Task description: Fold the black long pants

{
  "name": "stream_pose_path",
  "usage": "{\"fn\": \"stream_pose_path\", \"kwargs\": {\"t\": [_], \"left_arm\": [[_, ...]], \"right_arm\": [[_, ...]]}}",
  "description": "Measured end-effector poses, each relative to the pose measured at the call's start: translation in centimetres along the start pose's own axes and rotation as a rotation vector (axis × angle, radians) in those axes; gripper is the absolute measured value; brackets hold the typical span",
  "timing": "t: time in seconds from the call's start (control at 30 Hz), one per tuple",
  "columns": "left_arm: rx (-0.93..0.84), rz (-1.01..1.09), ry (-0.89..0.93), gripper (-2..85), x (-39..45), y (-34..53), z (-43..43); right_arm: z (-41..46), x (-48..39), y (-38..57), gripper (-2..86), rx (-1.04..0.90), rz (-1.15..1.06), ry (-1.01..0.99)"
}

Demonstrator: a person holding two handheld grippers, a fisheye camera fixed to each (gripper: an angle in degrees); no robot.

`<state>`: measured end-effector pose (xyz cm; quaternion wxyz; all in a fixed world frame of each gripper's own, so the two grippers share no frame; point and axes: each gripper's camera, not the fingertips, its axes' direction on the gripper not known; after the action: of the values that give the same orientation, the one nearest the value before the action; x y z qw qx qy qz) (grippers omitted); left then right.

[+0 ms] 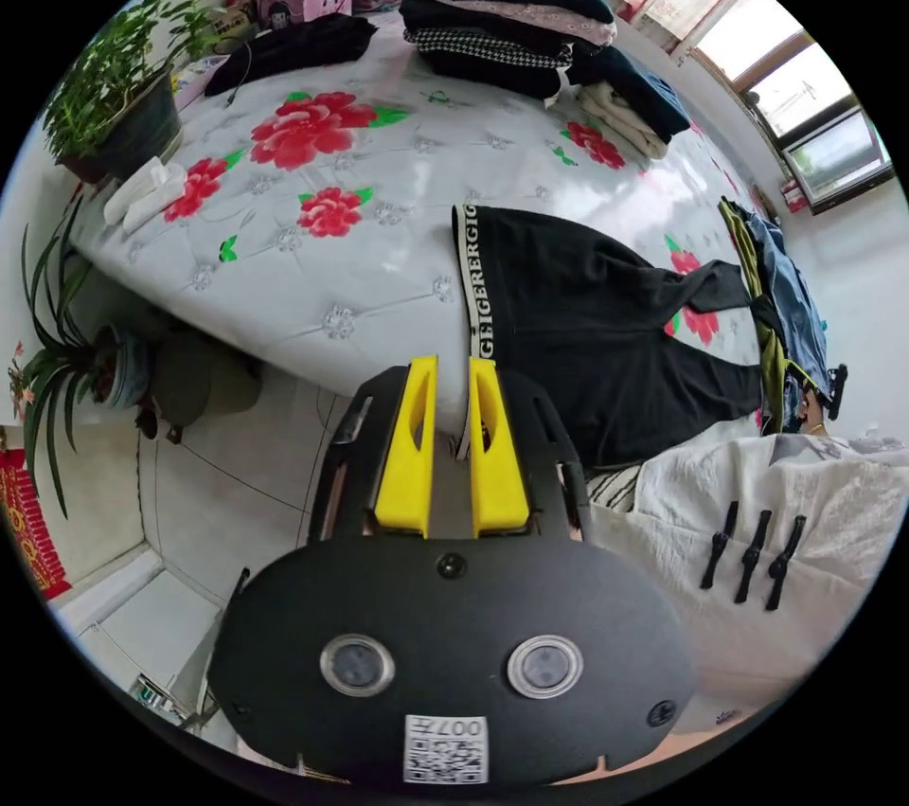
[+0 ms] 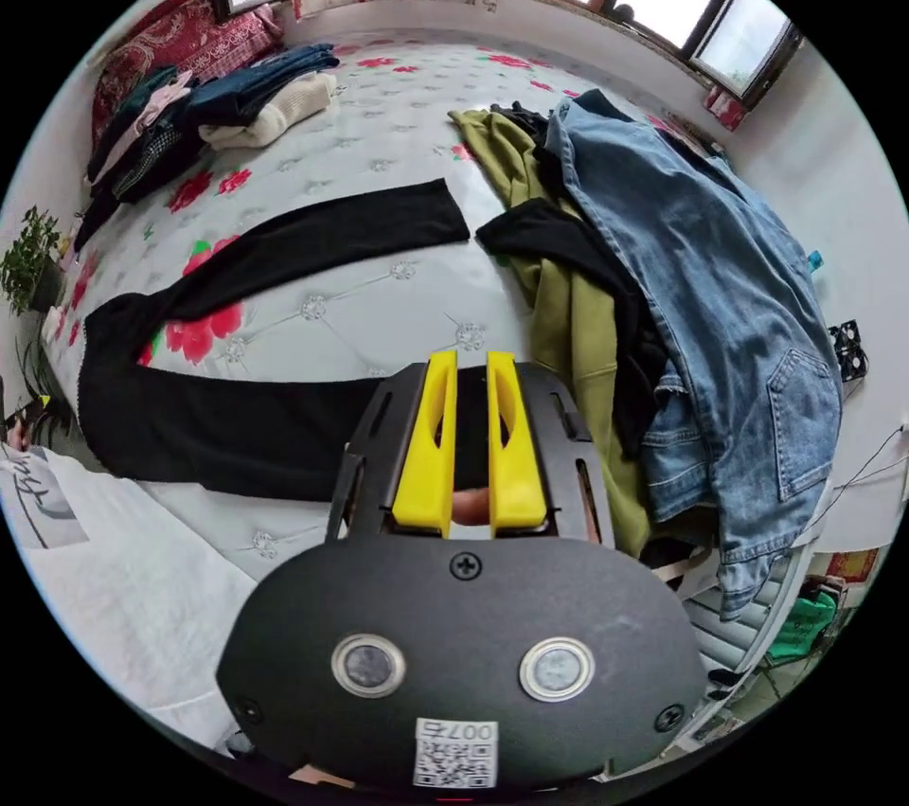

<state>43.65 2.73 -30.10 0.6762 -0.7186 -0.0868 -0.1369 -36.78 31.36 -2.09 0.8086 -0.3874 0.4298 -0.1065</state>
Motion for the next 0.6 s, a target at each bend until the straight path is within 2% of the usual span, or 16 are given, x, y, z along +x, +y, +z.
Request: {"fn": "stream_pose_path", "kwargs": {"t": [0.1, 0.27, 0.4, 0.5, 0.6], "left_arm": [[0.005, 0.035, 0.017, 6.1, 2.4, -5.3, 3.7], [-0.048, 0.094, 0.006, 6.1, 6.3, -12.1, 10.0], [-0.169, 0.119, -0.096, 3.7, 8.2, -14.3, 15.5], [-0.145, 0.191, -0.177, 0.6, 9.2, -13.9, 16.2], [-0.127, 0.177, -0.149, -0.2, 8.6, -13.3, 16.6]], "right_arm": [[1.3, -2.1, -5.0, 5.0, 0.03, 0.038, -0.185], [4.5, -5.3, -13.3, 7.5, -0.004, 0.102, -0.308], [7.4, -6.9, -18.9, 9.5, -0.091, 0.109, -0.236], [9.8, -6.1, -21.2, 10.3, -0.139, 0.178, -0.166], [13.1, -5.0, -22.2, 9.7, -0.258, 0.24, -0.118]]}}
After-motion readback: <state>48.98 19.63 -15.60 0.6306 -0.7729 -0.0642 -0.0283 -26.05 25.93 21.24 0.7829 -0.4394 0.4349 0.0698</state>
